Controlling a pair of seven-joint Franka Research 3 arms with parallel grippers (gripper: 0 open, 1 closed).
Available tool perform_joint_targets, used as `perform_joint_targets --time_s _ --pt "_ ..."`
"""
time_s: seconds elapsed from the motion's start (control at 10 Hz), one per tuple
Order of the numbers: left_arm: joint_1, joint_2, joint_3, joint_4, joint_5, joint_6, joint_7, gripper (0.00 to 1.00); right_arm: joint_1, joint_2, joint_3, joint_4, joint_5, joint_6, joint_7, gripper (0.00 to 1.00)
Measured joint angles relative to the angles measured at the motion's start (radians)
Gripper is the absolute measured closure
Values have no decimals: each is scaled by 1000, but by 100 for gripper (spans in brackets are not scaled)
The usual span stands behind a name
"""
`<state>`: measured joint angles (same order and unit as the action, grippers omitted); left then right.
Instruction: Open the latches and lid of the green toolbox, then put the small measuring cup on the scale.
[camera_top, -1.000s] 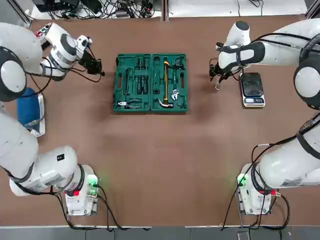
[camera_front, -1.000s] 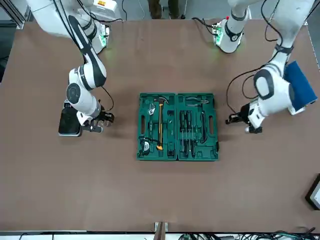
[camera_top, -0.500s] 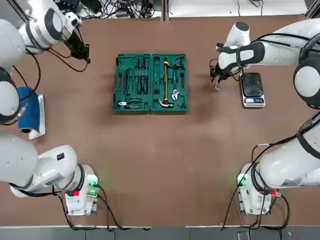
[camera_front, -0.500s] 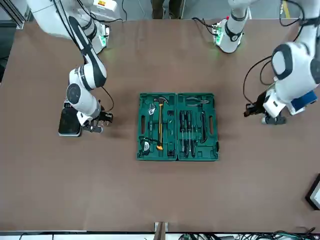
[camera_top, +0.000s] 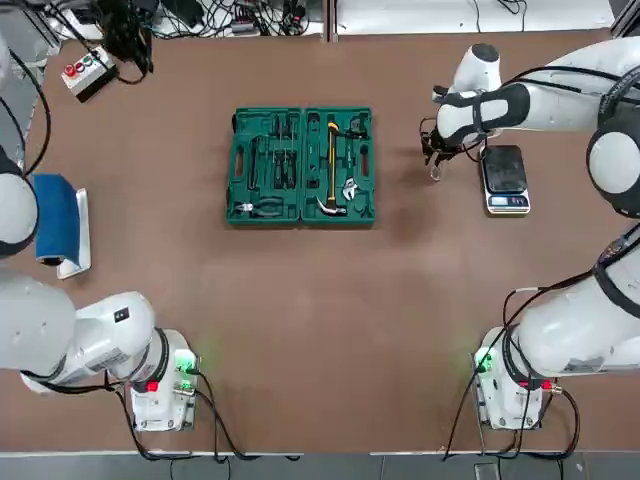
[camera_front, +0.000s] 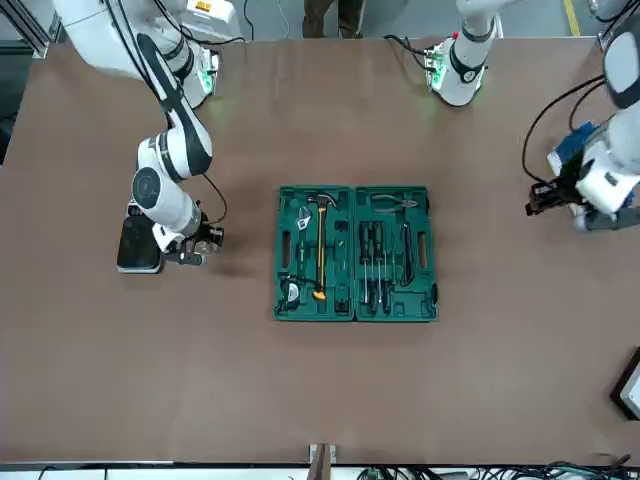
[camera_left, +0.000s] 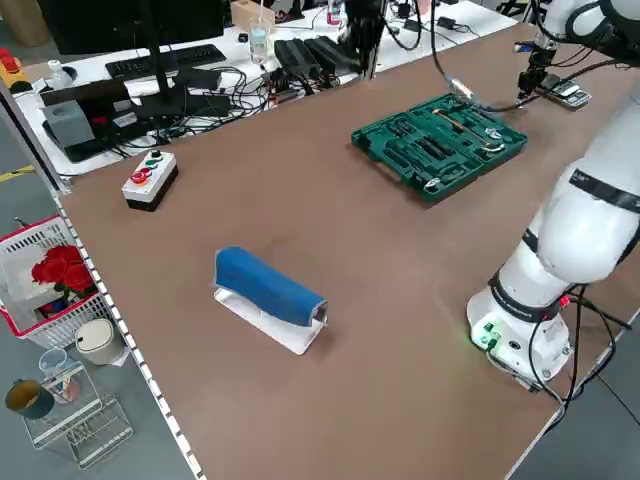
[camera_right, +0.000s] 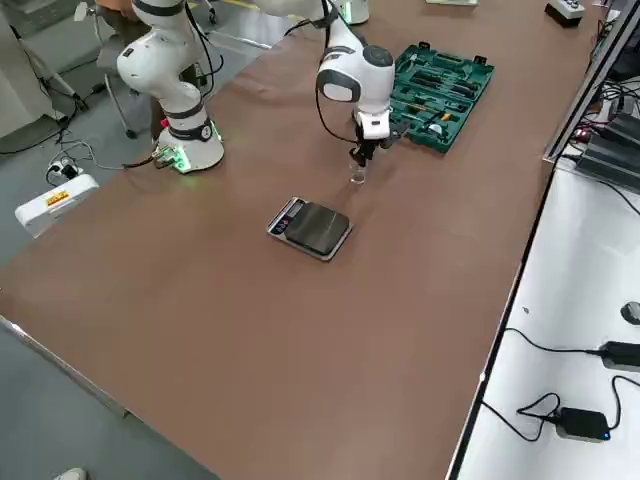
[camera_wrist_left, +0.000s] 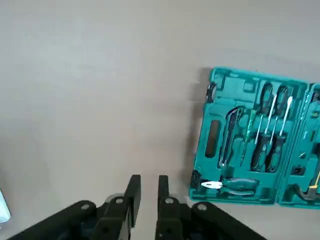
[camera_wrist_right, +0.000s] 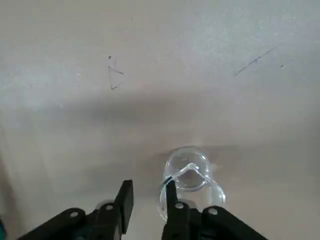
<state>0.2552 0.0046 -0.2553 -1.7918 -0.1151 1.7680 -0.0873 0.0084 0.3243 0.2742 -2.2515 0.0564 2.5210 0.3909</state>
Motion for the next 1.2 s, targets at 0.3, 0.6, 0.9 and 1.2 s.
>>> perform_joint_targets --time_s 0.3,0.6,0.9,1.2 --pt "-141 22 131 132 24 -141 -12 32 -1 0 -7 0 -5 4 0 71" --pt "-201 22 131 203 94 -230 -23 0 -2 0 -20 0 -17 9 0 85" --pt "-211 22 132 286 105 -300 -25 0 -2 -2 -25 0 -19 10 0 92" --pt "-228 22 132 288 118 -301 -27 0 -2 -3 -25 3 -20 5 0 93"
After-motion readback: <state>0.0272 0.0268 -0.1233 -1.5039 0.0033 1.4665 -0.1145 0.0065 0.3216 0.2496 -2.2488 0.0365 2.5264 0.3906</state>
